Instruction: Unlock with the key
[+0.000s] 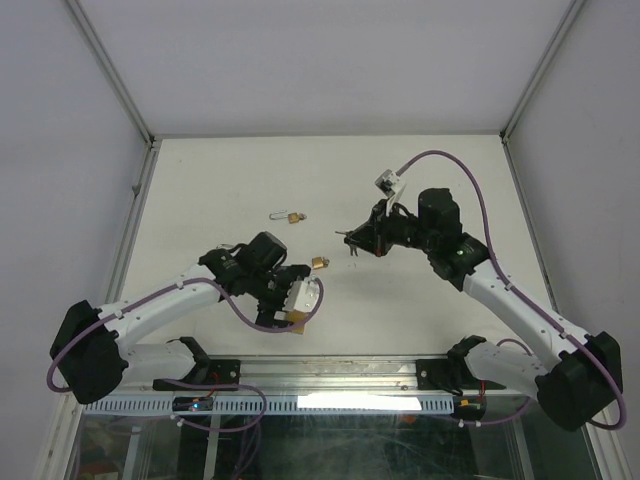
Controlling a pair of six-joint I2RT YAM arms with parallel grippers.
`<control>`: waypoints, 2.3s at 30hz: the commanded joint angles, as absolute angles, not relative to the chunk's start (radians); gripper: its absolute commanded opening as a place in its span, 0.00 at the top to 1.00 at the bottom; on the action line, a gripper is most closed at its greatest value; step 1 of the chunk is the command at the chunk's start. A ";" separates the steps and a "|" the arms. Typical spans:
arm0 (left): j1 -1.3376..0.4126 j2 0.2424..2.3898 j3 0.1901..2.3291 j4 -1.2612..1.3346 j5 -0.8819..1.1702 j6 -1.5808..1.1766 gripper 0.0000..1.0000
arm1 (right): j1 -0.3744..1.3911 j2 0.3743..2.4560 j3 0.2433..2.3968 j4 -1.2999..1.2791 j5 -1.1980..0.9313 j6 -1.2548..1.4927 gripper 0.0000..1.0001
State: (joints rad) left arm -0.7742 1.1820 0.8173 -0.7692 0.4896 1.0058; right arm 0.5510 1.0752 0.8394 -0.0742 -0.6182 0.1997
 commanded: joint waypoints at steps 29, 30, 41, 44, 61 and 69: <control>-0.902 1.476 0.700 -0.534 0.324 0.914 0.01 | 0.590 0.932 0.766 -0.132 -0.484 0.249 1.00; -0.902 1.478 0.701 -0.536 0.328 0.920 0.03 | 0.590 0.936 0.769 -0.134 -0.485 0.247 1.00; -0.900 1.484 0.716 -0.565 0.331 0.931 0.81 | 0.585 0.975 0.798 -0.189 -0.442 0.281 1.00; -0.898 1.456 0.712 -0.536 0.324 0.906 1.00 | 0.576 0.982 0.812 -0.231 -0.386 0.318 1.00; -0.890 1.102 0.705 0.382 -0.106 0.836 1.00 | 0.685 1.147 1.236 -0.605 -0.101 0.418 1.00; -0.891 1.051 0.760 0.428 -0.038 0.920 1.00 | 0.776 1.183 1.321 -0.617 -0.087 0.283 1.00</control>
State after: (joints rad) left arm -0.8951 1.1213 0.6739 0.2268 -0.0620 0.8516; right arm 0.7559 1.1687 1.2270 -0.6044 -0.1127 0.3729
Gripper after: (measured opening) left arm 0.647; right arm 0.032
